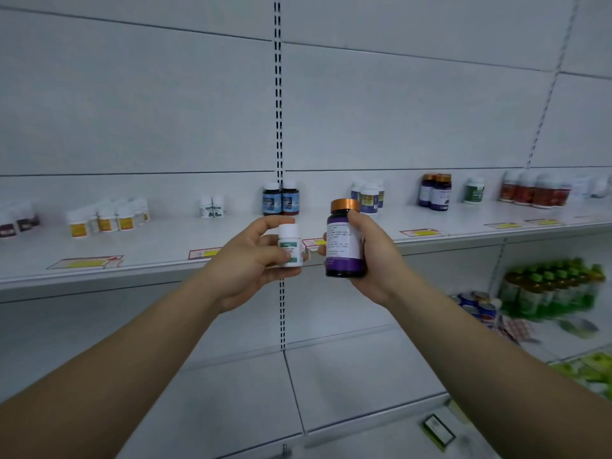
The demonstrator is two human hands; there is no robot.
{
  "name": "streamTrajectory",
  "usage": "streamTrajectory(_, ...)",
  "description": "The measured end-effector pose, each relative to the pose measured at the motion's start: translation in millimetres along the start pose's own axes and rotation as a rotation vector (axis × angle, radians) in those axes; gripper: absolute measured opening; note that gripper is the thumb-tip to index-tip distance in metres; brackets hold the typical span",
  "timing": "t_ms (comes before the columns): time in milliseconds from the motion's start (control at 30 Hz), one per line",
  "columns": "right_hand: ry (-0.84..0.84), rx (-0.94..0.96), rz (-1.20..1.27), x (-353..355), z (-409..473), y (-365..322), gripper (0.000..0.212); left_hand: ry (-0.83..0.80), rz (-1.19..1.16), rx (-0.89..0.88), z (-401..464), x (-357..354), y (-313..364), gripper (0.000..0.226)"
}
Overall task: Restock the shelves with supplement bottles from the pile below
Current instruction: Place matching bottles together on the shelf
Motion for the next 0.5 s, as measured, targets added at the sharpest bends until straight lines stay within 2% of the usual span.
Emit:
streamTrajectory(167,-0.023,0.06,-0.06,-8,36,3,0.014,0.039,0.125,-0.016,33,23,3,0.044)
streamTrajectory(267,-0.035,0.105,-0.117,-22,63,6,0.017,0.062,0.252,-0.051,52,50,10,0.043)
streamTrajectory(400,-0.051,0.151,-0.285,-48,108,8,0.019,0.101,0.546,-0.08,84,97,23,0.043)
streamTrajectory(500,-0.072,0.191,-0.375,-68,142,11,0.019,0.169,0.803,-0.049,113,138,32,0.051)
Point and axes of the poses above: each hand's wrist, its own z-axis towards the middle knuckle, its own x-axis out of the back of the hand, y = z × x, the point moved 3 cm from there along z, towards the middle knuckle, and after that the axes turned 7 degrees about -z, right-handed, at the moved point
